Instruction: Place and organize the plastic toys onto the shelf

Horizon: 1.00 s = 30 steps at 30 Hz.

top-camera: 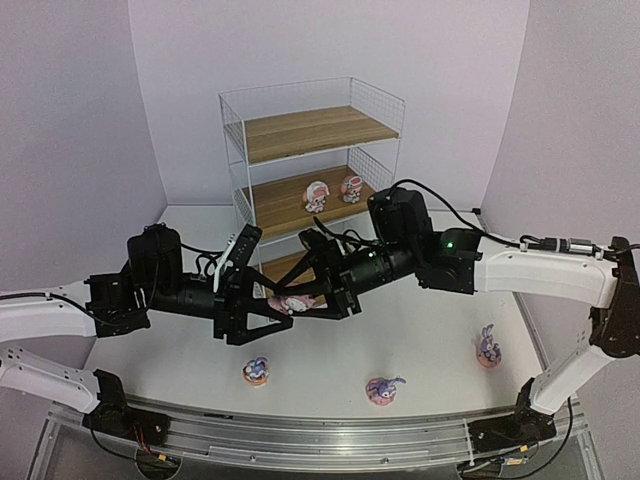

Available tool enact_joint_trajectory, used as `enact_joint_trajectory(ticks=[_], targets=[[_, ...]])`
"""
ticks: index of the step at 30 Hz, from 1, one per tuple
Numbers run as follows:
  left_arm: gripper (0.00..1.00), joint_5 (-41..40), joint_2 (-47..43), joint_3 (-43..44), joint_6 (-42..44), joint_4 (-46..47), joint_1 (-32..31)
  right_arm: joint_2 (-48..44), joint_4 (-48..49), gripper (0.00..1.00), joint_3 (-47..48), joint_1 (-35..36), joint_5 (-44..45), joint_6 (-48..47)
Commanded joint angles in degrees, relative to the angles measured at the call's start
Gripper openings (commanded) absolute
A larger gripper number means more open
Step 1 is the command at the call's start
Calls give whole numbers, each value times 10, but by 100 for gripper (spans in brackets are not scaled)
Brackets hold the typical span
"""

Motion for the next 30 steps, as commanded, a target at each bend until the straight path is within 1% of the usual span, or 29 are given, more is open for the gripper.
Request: enact_joint_trajectory(ticks=[1, 4, 6, 8, 10, 12, 14, 16, 18, 19, 20, 23, 27, 29, 30], targets=[[55, 11, 5, 12, 10, 15, 2, -12, 46, 10, 2, 1, -6, 19], [31, 6, -3, 5, 5, 29, 1, -13, 46, 10, -6, 1, -9, 22], [20, 2, -9, -1, 0, 42, 1, -12, 45, 11, -13, 1, -11, 23], [11, -9, -12, -2, -1, 44, 1, -9, 45, 14, -17, 1, -13, 24], [0, -27, -15, -1, -1, 40, 1, -8, 43, 23, -20, 1, -12, 19], [0, -41, -17, 1, 5, 31, 1, -8, 43, 32, -23, 1, -7, 10], [0, -56, -23, 2, 13, 26, 1, -13, 41, 45, -25, 0, 1, 0], [0, -85, -32, 4, 24, 20, 1, -23, 39, 68, -31, -4, 9, -15], [0, -134, -41, 7, 43, 10, 1, -41, 34, 86, -43, -8, 23, -32], [0, -168, -42, 11, 57, 4, 1, -55, 32, 89, -52, -11, 35, -42], [0, -204, -44, 14, 72, 1, 1, -73, 28, 90, -64, -13, 56, -55], [0, -283, -43, 20, 119, 9, 0, -132, 17, 92, -100, -16, 149, -102], [0, -313, -32, 40, 169, 27, -3, -217, 14, 94, -152, -15, 304, -136], [0, -348, -15, 53, 200, 40, -10, -243, 15, 95, -172, -15, 356, -150], [0, -365, 0, 63, 217, 44, -15, -249, 16, 95, -174, -15, 365, -162]])
